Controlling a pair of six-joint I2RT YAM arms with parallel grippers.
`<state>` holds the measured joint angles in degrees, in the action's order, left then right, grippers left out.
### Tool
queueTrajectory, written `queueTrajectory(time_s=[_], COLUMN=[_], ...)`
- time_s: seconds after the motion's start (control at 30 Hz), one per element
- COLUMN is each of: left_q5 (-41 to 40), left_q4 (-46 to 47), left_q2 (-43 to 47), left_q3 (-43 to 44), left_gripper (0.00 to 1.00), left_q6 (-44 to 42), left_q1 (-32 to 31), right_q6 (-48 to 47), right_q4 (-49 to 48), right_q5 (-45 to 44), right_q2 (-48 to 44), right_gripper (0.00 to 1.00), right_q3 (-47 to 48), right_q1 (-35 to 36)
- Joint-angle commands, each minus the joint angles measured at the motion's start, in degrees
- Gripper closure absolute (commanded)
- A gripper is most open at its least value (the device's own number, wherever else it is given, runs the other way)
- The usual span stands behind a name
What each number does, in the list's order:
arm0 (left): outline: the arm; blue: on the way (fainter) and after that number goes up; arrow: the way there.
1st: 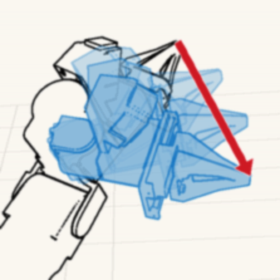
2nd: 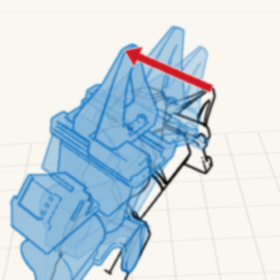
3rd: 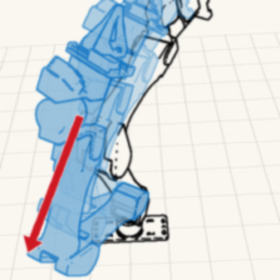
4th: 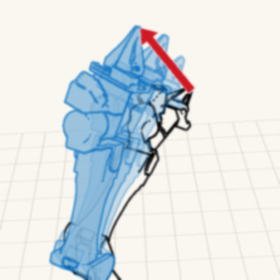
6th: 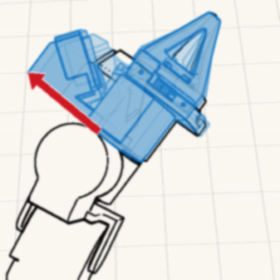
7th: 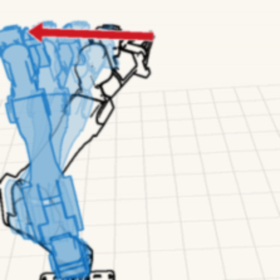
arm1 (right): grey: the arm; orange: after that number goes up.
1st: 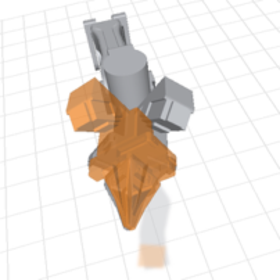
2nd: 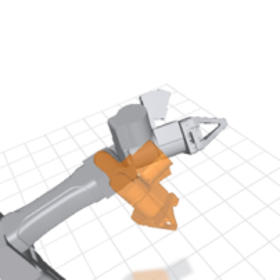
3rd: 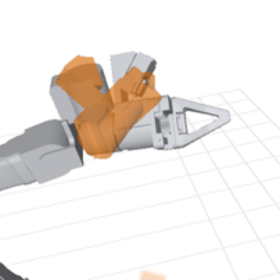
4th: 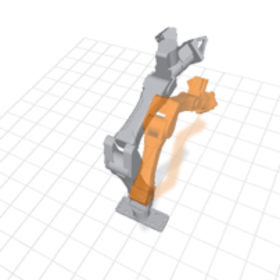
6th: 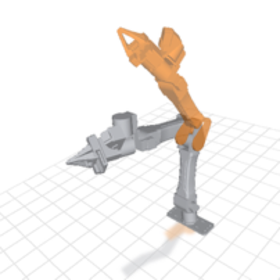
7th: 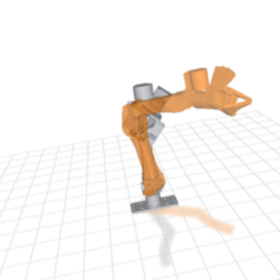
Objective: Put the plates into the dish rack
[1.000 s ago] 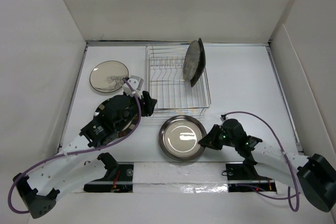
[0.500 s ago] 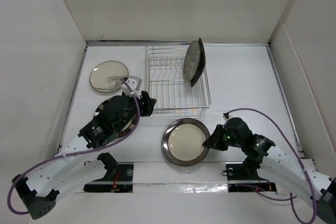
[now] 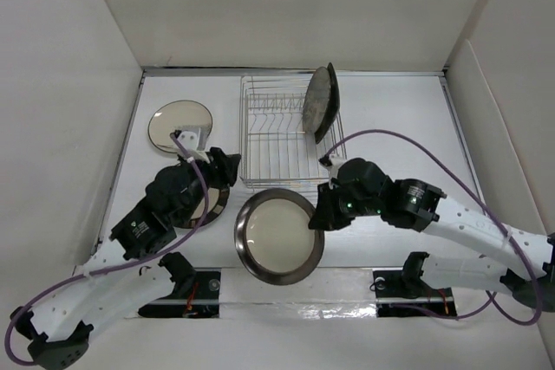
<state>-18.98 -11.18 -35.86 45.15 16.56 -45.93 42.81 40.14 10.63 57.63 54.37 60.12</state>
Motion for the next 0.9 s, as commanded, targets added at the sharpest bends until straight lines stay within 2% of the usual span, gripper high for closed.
queueTrajectory(time_s=[0.0,0.07,0.17,0.2,0.33,0.5,0.57,0.7,0.87], left_q5=[-7.46,-11.14,-14.23,-14.33,-13.01,-8.36,-7.04,-5.46,-4.31], left_q4=[1.42,1.69,2.74,2.74,2.14,2.21,2.74,2.74,3.09], left_q2=[3.77,6.39,10.09,10.89,10.64,6.59,5.98,5.27,4.48], left_q3=[3.02,2.93,1.8,1.79,-0.06,-0.85,-1.29,-1.55,-1.55], left_gripper=[0.55,0.55,0.52,0.52,0.51,0.51,0.51,0.51,0.51], left_q6=[-0.21,-0.12,-0.3,-0.47,0.4,0.41,0.32,0.32,0.23], left_q1=[0.23,0.23,0.23,0.23,0.23,0.23,0.23,0.23,0.23], right_q6=[-5.17,-7.46,-13.6,-14.67,-18.8,-22.32,-23.64,-25.4,-26.72], right_q4=[-6.83,-5.34,-7.08,-7.09,-11.04,-13.6,-15.44,-16.23,-10.7], right_q5=[-6.22,-13.68,-22.98,-23.03,-36.87,-50.35,-57.08,-59.85,-63.62], right_q2=[0.02,2.57,6.69,6.71,13.64,26.8,29.9,36.49,46.69], right_gripper=[1.0,1.0,1.0,1.0,1.0,1.0,1.0,1.0,1.0], right_q3=[15.45,19.7,26.73,26.75,33.94,48.51,51.26,57.68,68.14], right_q1=[0.0,-1.04,-7.44,-7.47,-14.83,-19.07,-20.29,-22.32,-22.85])
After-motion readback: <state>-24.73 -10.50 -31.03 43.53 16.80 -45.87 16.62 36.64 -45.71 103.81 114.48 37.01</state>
